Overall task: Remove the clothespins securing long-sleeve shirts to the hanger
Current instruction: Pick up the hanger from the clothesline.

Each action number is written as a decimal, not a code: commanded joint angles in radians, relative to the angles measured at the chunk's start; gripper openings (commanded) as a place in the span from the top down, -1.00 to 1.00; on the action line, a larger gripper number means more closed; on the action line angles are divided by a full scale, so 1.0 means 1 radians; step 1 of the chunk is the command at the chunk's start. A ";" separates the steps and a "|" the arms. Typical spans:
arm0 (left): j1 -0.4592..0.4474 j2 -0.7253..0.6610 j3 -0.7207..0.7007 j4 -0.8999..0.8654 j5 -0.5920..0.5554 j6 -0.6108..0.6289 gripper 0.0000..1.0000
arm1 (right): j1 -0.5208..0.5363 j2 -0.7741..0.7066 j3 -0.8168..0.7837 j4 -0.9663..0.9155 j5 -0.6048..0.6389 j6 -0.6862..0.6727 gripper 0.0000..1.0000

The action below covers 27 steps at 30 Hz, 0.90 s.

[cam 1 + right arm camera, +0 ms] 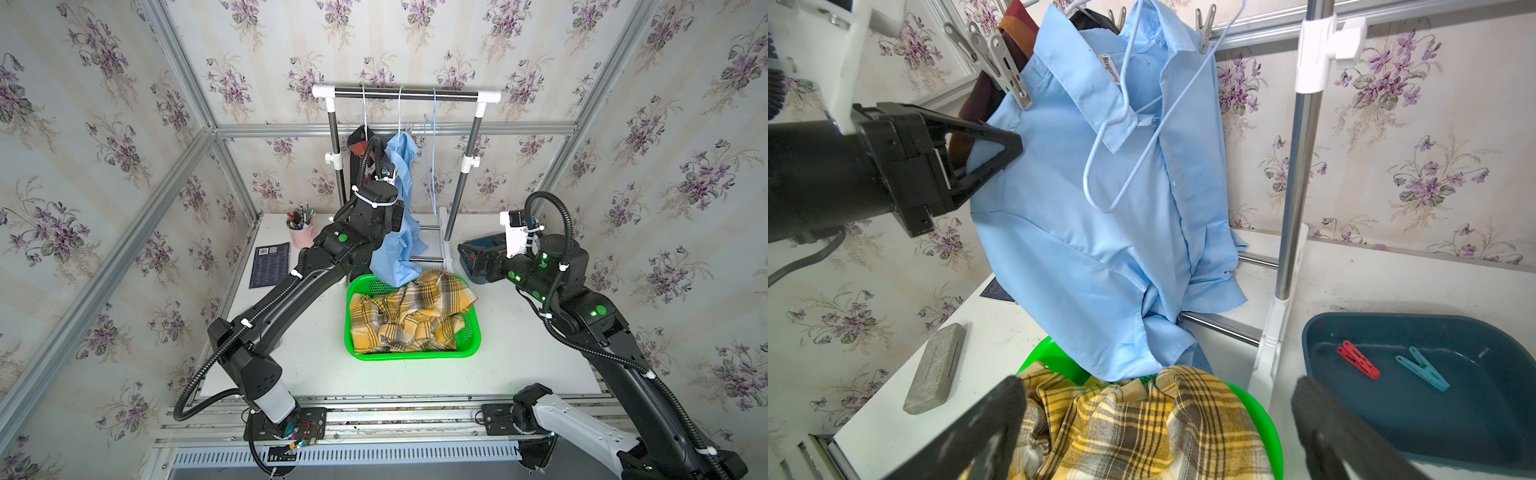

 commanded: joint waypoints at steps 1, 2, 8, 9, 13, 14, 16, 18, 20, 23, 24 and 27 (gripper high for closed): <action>0.002 -0.021 0.022 0.017 0.007 0.005 1.00 | 0.000 0.002 -0.003 0.036 -0.013 0.014 -1.00; 0.002 -0.035 0.026 0.017 0.001 0.005 1.00 | 0.000 0.004 -0.004 0.034 -0.008 0.017 -1.00; 0.002 -0.142 -0.002 0.017 0.003 -0.010 1.00 | 0.001 0.007 -0.025 0.071 -0.031 0.032 -1.00; 0.002 -0.158 -0.009 0.018 0.014 -0.015 1.00 | 0.000 0.014 -0.024 0.076 -0.034 0.036 -1.00; 0.000 -0.212 -0.011 0.018 0.048 -0.011 1.00 | 0.001 0.033 -0.026 0.094 -0.052 0.054 -1.00; -0.001 -0.222 -0.007 0.017 0.053 -0.008 1.00 | 0.000 0.036 -0.026 0.095 -0.056 0.059 -1.00; -0.004 -0.265 -0.006 0.017 0.070 0.002 1.00 | 0.001 0.036 -0.028 0.104 -0.061 0.071 -1.00; -0.006 -0.298 -0.003 0.013 0.083 0.014 1.00 | 0.000 0.036 -0.035 0.112 -0.063 0.075 -1.00; -0.010 -0.332 0.003 0.002 0.104 0.032 1.00 | -0.001 0.040 -0.035 0.112 -0.056 0.082 -1.00; -0.013 -0.378 0.022 -0.034 0.145 0.043 1.00 | -0.003 0.048 -0.042 0.126 -0.074 0.095 -1.00; -0.013 -0.388 0.029 -0.043 0.164 0.045 1.00 | -0.003 0.051 -0.045 0.131 -0.080 0.099 -1.00; -0.015 -0.424 0.055 -0.075 0.210 0.045 1.00 | -0.002 0.062 -0.064 0.148 -0.100 0.115 -1.00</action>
